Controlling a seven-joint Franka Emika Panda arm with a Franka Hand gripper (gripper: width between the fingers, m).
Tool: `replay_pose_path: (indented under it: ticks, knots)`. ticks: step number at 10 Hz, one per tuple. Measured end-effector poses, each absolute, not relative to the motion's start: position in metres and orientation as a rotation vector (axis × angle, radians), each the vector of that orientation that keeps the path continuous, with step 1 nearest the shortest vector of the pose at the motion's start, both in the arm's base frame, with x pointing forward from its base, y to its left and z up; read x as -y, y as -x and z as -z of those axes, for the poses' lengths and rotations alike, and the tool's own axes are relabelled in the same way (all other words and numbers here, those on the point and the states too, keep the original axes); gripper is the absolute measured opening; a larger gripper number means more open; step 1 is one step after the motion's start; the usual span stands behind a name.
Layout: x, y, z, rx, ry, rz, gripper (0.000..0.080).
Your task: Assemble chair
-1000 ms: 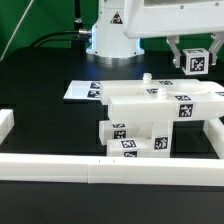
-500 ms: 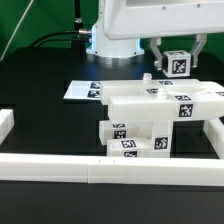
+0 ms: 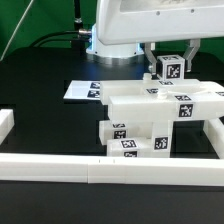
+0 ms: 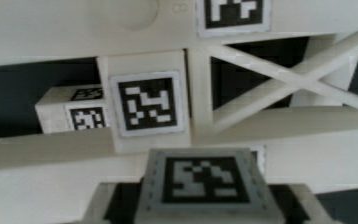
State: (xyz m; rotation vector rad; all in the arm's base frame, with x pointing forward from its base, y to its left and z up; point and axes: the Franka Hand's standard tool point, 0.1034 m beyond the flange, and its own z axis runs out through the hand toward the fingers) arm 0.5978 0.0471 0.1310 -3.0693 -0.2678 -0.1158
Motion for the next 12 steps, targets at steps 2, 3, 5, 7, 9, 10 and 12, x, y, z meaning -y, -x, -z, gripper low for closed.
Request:
replay_pose_path:
  ticks: [2,3,5,7,9,10,12]
  knots:
    - [-0.036,-0.613,-0.129,0.426,3.084,0.094,0.0268]
    - [-0.038,-0.619,-0.128,0.458,3.091,0.085,0.0268]
    - [-0.037,-0.618,-0.127,0.452,3.092,0.084,0.0268]
    - [-0.036,-0.615,-0.123,0.448,3.094,0.083,0.0268]
    - [-0.039,-0.612,-0.121,0.430,3.095,0.079,0.0268]
    - [-0.042,-0.611,-0.121,0.425,3.095,0.081,0.0268]
    - [-0.042,-0.610,-0.120,0.426,3.094,0.079,0.0268]
